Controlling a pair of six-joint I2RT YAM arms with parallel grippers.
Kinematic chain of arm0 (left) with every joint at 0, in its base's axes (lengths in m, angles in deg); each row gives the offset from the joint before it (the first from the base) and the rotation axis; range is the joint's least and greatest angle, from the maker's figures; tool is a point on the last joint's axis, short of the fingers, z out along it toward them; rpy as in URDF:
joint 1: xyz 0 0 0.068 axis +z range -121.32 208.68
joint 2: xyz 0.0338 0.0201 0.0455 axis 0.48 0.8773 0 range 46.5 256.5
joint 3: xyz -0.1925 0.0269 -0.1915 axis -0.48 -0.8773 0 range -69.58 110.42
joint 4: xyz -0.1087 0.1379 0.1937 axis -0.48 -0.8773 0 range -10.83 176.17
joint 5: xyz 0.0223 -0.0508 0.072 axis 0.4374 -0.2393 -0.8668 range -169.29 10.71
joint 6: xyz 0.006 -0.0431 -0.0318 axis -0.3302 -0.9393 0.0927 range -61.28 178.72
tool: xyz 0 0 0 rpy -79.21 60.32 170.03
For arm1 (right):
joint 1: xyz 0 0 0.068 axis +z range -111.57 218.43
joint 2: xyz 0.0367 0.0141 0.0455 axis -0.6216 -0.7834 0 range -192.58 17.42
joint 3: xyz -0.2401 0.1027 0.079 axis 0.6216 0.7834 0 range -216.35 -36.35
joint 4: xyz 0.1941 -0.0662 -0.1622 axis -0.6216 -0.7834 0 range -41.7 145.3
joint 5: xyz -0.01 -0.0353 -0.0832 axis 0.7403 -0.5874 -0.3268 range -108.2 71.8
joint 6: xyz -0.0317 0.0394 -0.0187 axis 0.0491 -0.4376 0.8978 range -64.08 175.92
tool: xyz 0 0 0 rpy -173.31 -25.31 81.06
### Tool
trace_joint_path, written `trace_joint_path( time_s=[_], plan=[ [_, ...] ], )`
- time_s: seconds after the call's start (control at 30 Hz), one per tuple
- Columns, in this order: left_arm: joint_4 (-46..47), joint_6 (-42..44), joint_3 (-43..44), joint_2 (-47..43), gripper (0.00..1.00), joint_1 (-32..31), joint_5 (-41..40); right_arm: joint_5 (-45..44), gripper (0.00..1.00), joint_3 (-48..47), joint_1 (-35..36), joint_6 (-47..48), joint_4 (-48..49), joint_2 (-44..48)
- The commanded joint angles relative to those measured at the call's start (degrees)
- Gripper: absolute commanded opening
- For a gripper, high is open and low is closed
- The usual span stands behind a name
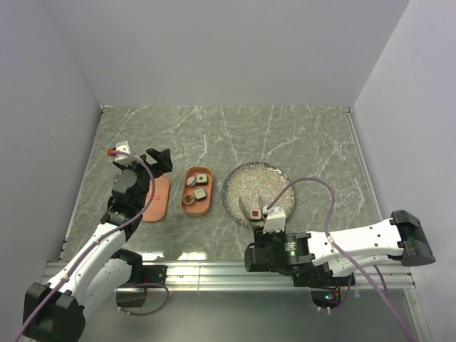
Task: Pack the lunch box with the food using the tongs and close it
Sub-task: Pick up the food using the clamp
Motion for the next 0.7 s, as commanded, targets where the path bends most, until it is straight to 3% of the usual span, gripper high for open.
trace_joint_path(
  time_s=[0.0, 0.67],
  plan=[
    [1.98, -0.46, 0.78, -0.60, 0.99, 0.29, 1.46, -3.67, 0.54, -0.67, 1.02, -5.21, -3.15, -0.39],
    [1.46, -0.72, 0.26, -2.36, 0.99, 0.55, 1.73, -3.41, 0.50, -6.91, 5.50, -5.83, -5.18, -5.76]
  ],
)
